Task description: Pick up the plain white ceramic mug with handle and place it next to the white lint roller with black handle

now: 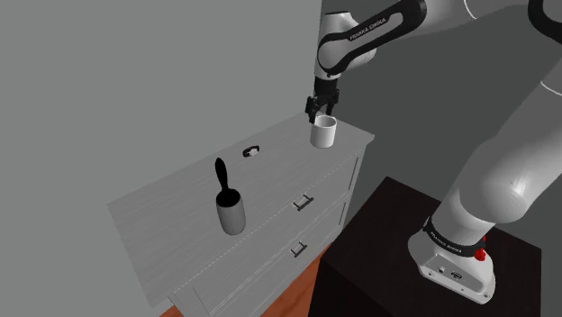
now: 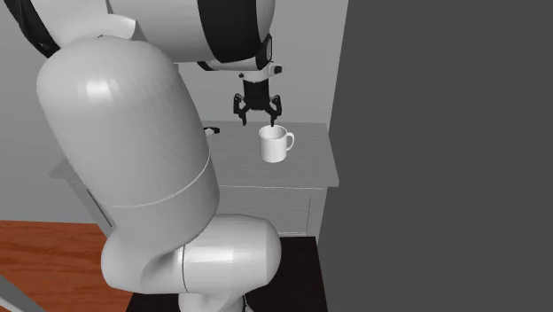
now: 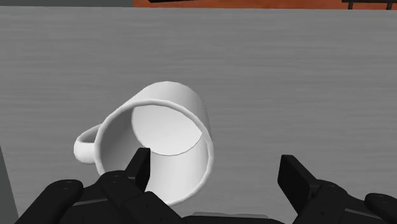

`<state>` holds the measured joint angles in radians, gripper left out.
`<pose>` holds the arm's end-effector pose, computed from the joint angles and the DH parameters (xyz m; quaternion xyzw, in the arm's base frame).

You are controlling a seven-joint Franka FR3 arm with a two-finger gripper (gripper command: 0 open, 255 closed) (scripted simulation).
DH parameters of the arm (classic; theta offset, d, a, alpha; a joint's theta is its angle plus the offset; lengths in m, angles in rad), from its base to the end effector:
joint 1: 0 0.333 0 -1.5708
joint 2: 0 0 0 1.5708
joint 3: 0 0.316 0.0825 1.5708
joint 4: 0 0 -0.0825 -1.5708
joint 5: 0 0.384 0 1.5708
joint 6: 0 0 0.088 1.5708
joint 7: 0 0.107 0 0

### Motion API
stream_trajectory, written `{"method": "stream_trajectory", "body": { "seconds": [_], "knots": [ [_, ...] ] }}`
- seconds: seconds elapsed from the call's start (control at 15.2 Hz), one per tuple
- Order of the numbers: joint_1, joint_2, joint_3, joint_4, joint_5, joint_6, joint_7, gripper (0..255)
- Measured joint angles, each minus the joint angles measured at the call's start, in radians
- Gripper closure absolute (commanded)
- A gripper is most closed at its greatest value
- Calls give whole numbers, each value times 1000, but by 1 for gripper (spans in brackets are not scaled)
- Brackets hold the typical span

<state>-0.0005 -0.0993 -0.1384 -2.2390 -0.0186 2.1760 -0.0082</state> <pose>0.5055 -0.0722 0.4140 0.9980 -0.0599 0.0176 0.0022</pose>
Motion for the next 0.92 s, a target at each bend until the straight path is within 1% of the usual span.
{"method": "stream_trajectory", "body": {
  "seconds": [0.2, 0.53, 0.92],
  "knots": [
    [0, 59, -2, 19, 14, 43, -3, 0],
    [-2, 106, -5, 0, 23, 110, -12, 0],
    [-1, 117, -4, -9, 25, 130, -12, 0]
  ]
}}
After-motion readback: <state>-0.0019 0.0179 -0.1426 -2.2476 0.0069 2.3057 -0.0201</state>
